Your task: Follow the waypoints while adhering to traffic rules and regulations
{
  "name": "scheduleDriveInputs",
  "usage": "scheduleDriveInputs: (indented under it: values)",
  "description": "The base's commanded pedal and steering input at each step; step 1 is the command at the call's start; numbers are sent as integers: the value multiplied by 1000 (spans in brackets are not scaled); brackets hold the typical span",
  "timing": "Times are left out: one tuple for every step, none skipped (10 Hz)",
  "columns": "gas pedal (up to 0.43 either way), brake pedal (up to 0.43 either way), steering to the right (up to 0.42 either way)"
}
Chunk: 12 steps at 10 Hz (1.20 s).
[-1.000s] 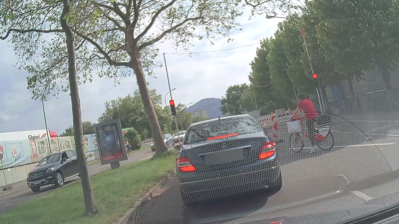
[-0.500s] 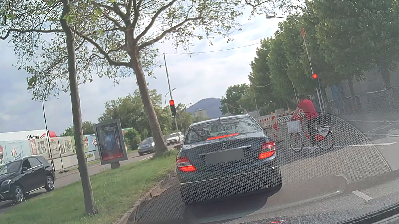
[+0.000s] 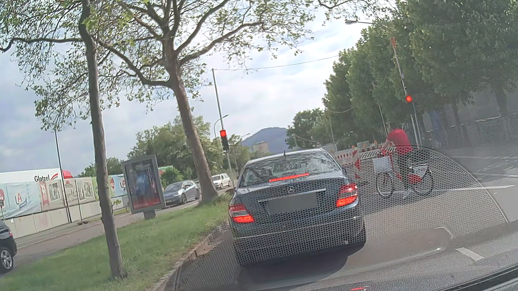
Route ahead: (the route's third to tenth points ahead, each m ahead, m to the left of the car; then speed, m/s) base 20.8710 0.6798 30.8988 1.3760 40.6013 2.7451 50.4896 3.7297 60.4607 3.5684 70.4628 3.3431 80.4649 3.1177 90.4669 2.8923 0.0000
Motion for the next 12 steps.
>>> scheduleDriveInputs:
  values:
    - [0, 207, -1]
    - [0, 207, -1]
    - [0, 207, -1]
    - [0, 207, -1]
    - [0, 213, -1]
    - [0, 207, -1]
    - [0, 207, -1]
    - [0, 207, -1]
    - [0, 207, -1]
    - [0, 207, -1]
    - [0, 207, -1]
    - [0, 207, -1]
